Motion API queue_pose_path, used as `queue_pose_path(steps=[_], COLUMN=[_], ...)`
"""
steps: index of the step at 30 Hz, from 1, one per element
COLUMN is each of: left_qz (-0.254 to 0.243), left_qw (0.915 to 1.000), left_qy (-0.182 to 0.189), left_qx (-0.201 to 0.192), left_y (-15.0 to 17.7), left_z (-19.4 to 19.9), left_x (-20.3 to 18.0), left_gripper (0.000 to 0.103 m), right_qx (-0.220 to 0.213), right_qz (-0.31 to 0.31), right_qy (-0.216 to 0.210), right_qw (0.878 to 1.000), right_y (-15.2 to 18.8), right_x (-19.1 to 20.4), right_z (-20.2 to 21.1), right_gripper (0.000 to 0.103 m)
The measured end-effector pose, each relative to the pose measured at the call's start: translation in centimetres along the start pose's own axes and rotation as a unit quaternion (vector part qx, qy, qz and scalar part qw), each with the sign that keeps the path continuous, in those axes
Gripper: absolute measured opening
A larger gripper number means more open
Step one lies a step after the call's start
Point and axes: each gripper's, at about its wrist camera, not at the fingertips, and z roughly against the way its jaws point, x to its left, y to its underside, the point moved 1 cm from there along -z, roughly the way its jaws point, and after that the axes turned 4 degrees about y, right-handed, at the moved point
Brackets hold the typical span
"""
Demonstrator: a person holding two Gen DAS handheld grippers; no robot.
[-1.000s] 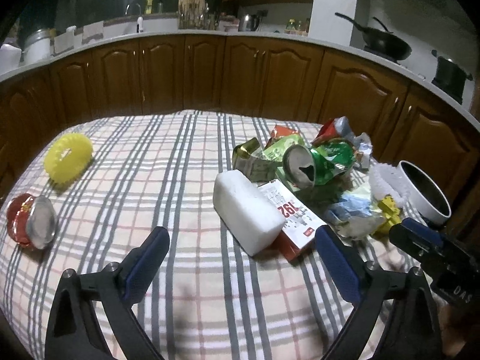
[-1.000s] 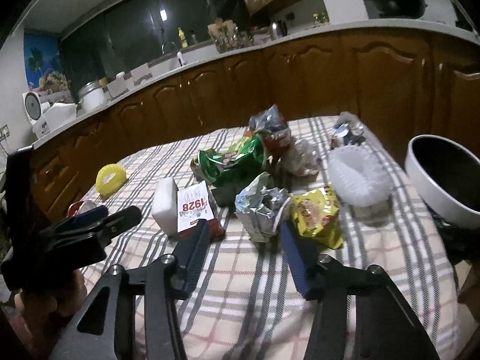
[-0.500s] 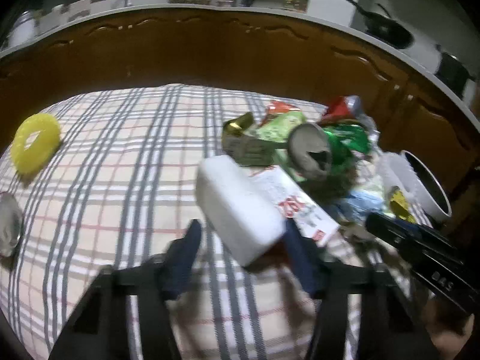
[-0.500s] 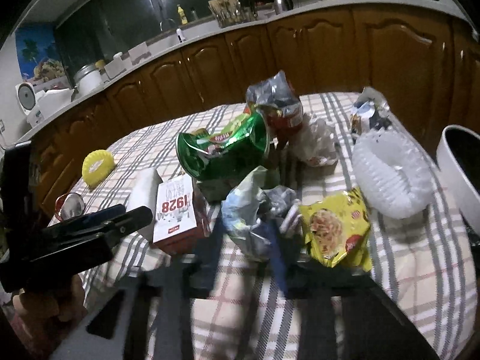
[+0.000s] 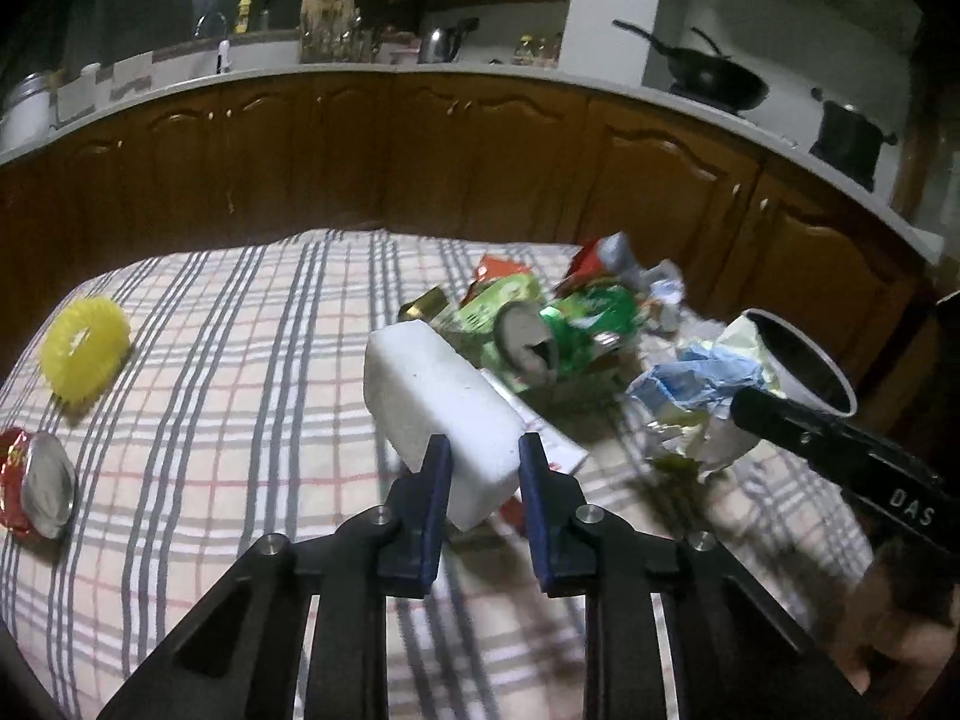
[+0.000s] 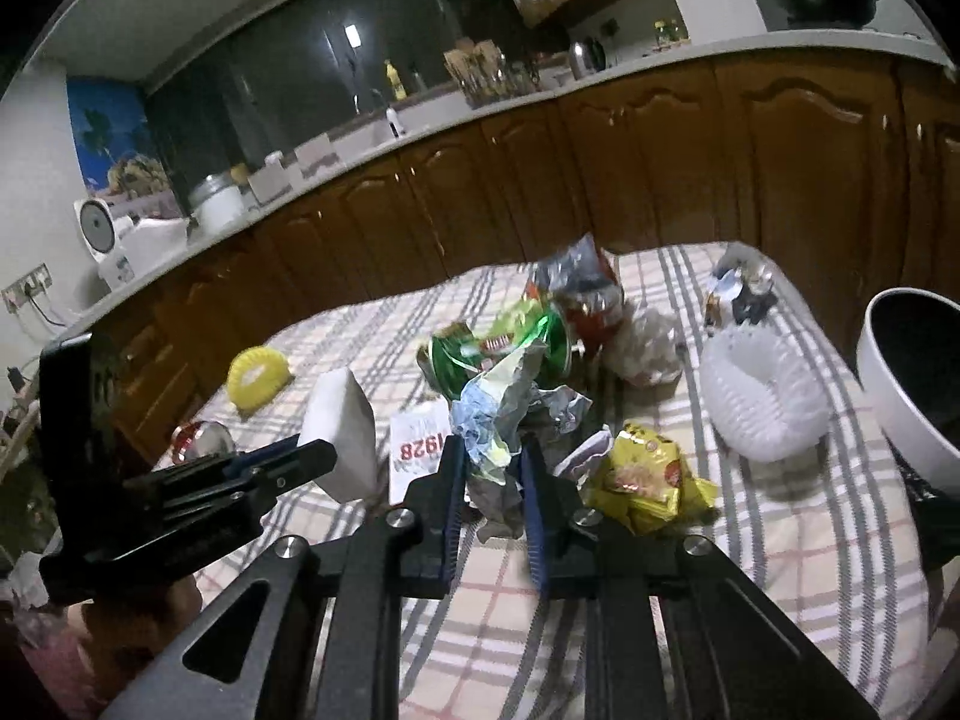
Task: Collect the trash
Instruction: 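Grasp the white foam block with the left tool while the right tool grasps crumpled blue paper, then carry both items over the white bowl and open both tools to drop them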
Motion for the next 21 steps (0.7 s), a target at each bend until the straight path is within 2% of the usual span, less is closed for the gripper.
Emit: queue_pose_path(steps=[9, 21], left_qz=[-0.041, -0.102], left_qw=[0.9974, 0.9857], left_qy=[0.059, 0.134], left_qx=[-0.007, 0.013], left_y=[-1.0, -2.7], left_z=[1.2, -2.1], left_x=[-4.8, -11.9], left_gripper=[0.021, 0.021], right_qx=[-0.027, -0.061], right_qz=[-0.028, -0.087], right_qy=[0.019, 0.089], right_qw=[0.999, 0.990], right_y=[-0.5, -0.2], right_x=[-2.8, -10.4], right_z=[3.3, 8.4], right_gripper=[0.018, 0.018])
